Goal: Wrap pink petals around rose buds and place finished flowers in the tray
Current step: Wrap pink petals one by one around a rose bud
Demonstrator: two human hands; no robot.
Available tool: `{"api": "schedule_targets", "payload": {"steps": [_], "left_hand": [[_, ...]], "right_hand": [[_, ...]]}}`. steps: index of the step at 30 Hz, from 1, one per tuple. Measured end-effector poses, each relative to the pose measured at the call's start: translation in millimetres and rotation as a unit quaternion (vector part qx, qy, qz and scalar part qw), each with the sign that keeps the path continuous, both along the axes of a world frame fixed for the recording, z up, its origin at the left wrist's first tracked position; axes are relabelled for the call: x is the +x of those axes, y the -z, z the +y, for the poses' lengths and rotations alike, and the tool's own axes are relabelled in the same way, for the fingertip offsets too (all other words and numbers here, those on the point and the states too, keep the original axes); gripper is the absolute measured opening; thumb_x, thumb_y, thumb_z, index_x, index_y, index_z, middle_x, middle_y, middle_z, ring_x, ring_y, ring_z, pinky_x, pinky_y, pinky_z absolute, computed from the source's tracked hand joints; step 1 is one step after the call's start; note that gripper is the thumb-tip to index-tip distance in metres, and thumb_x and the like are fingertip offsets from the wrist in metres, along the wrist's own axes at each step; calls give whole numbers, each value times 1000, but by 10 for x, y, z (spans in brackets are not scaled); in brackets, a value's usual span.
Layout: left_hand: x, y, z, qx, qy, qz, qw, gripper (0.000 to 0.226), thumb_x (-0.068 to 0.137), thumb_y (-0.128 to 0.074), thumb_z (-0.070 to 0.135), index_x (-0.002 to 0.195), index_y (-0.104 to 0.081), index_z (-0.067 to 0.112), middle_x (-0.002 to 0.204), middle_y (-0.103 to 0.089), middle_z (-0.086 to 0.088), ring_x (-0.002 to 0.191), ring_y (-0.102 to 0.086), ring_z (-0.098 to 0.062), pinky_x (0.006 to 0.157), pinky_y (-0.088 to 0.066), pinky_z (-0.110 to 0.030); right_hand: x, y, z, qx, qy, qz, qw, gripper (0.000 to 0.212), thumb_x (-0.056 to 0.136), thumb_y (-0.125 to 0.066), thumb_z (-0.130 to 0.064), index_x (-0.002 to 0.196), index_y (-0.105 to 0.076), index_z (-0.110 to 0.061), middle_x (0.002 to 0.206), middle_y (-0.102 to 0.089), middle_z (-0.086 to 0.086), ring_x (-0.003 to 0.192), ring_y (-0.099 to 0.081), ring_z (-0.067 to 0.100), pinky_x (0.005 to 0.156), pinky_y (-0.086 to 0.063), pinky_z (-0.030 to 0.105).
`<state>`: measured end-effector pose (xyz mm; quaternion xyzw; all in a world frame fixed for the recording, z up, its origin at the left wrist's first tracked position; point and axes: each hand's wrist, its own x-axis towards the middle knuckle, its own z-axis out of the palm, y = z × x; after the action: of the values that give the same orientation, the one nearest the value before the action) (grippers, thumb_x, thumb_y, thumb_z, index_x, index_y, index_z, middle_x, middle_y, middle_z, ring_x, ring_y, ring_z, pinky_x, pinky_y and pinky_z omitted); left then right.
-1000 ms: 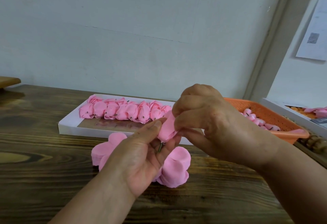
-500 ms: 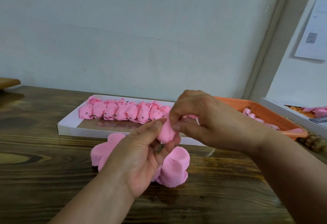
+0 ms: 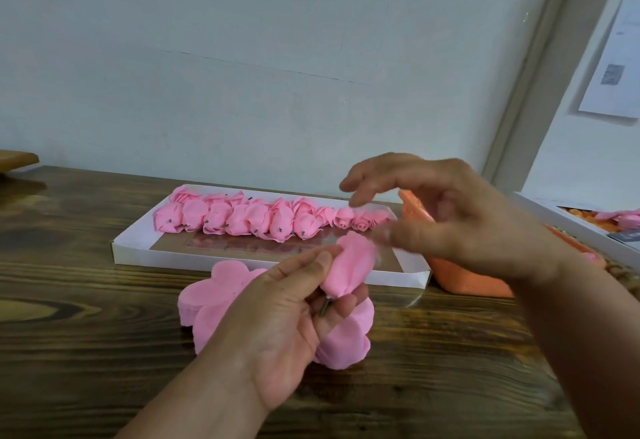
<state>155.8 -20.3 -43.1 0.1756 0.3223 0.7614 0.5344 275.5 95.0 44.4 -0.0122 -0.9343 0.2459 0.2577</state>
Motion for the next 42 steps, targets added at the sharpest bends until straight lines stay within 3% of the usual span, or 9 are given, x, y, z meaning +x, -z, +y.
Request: {"api": "schedule_targets", "payload": {"steps": [6,15,18,22,24,27,32,37,42], "left_hand": [[-9,22,19,28,3,3,1000,41,67,-62,9,105,-67,-3,98,-74,-17,65,-71,-21,46,-54,-22],[-45,83,56,21,-26,55,998,33,69,-61,9,99,-69,-3,93,-73,-21,70,-72,-24,49,-54,-22],[-73,129,49,18,-33,63,997,26,70,-61,10,90,-73,0,93,-73,-20,76,-73,-27,50,-55,-23],[-97,180,40,28,-66,95,993,18,68,-61,12,74,-78,10,91,-74,-16,81,-73,-30,53,-56,-24],[-103,214,46,39,-90,137,986,18,68,-61,13,74,-78,14,89,-75,-14,79,-73,-28,58,-58,-26],[-96,233,48,60,-117,211,969,19,66,-63,17,77,-78,16,86,-74,-13,81,-71,-27,64,-59,-28],[-84,191,-3,53,-166,333,927,23,63,-65,30,83,-73,24,73,-73,-3,65,-68,-10,53,-51,-18],[-259,132,-10,14,5,254,967,52,61,-77,26,109,-63,12,90,-74,-15,77,-72,-20,62,-57,-25],[-433,-20,-20,10,220,230,948,38,48,-92,29,78,-78,10,86,-73,-15,75,-72,-22,61,-57,-28]], "right_hand": [[2,100,-10,0,-1,-140,990,18,74,-76,-5,85,-70,-18,130,-52,-14,121,-48,-1,105,-36,24],[-163,195,-7,-32,3,-95,995,4,78,-69,-6,76,-66,-6,100,-61,2,91,-59,14,81,-42,14],[-204,299,27,-72,55,-58,994,18,73,-79,-9,73,-62,-16,90,-62,0,84,-59,11,77,-45,16],[-227,518,37,-165,216,-31,962,40,53,-85,-42,77,-61,-21,67,-56,-8,53,-47,-2,52,-39,15],[-210,612,20,-298,180,-49,936,34,51,-78,-46,63,-61,-19,55,-53,-5,42,-42,2,42,-33,16],[-200,672,-8,-417,49,-8,907,11,61,-75,-25,61,-67,-17,48,-49,0,41,-37,9,41,-31,18],[-212,698,14,-349,15,63,935,14,68,-75,-10,72,-66,0,54,-50,13,43,-40,13,42,-36,20],[-168,692,48,-339,-15,67,938,18,71,-73,-7,78,-63,7,55,-55,8,44,-44,9,44,-36,17],[-194,666,39,-392,-103,75,911,4,71,-67,1,72,-67,-2,65,-60,14,53,-51,18,54,-44,24]]}}
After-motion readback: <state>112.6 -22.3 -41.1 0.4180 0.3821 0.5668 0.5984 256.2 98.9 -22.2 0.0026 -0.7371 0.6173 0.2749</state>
